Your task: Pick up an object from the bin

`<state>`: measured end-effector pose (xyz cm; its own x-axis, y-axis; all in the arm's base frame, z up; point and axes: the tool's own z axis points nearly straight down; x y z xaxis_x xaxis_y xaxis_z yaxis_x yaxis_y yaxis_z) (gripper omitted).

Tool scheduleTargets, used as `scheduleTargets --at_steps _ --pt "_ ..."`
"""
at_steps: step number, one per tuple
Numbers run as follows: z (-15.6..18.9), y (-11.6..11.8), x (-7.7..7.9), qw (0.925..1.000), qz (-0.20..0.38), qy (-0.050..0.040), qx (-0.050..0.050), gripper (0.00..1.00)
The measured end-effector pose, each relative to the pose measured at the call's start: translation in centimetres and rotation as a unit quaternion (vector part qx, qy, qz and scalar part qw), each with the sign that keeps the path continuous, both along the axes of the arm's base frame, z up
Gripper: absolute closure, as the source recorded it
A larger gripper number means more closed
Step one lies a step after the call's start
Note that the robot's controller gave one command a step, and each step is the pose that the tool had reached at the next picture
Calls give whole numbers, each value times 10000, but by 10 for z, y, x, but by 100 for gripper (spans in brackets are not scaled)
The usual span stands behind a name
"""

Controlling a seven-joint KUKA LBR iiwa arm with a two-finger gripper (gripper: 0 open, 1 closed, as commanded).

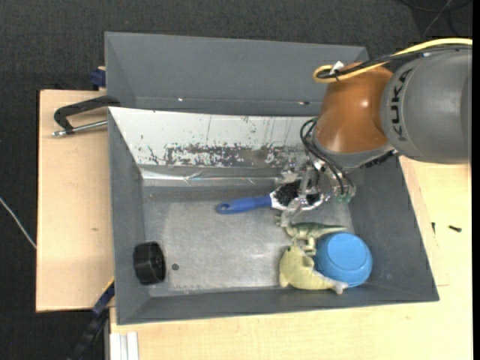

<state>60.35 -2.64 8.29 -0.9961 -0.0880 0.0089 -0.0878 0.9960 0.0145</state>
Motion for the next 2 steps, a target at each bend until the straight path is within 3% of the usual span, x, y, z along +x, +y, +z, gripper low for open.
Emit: scheduleTargets --at_steps 1,2 --pt "8 1 2 10000 6 -70 -61 100" --pt "51 2 4 9999 0 -97 -64 100"
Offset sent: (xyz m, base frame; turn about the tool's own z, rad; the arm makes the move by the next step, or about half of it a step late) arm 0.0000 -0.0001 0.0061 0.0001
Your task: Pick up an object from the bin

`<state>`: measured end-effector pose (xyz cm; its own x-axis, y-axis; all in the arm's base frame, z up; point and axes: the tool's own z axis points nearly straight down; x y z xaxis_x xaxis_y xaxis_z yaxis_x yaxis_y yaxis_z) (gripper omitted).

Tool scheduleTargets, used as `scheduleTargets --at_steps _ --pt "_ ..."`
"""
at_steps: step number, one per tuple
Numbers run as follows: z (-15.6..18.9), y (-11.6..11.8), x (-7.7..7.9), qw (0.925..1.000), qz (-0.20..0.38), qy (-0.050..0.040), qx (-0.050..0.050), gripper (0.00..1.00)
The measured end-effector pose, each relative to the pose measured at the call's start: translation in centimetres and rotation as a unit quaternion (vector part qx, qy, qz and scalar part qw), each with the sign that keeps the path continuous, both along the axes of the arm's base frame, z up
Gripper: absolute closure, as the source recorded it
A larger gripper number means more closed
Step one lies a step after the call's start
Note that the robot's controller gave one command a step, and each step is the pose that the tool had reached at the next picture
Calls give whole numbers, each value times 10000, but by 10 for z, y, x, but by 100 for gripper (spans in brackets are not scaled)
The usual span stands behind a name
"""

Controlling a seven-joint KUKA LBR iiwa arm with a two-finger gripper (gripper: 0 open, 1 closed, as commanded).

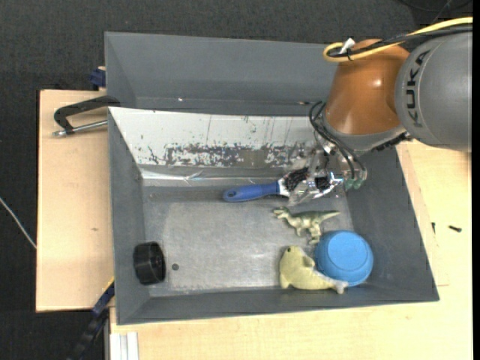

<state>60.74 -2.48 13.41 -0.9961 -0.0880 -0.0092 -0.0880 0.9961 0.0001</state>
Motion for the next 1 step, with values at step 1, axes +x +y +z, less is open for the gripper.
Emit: scheduleTargets --at_steps 1 --pt "28 0 2 10000 -7 3 1 100"
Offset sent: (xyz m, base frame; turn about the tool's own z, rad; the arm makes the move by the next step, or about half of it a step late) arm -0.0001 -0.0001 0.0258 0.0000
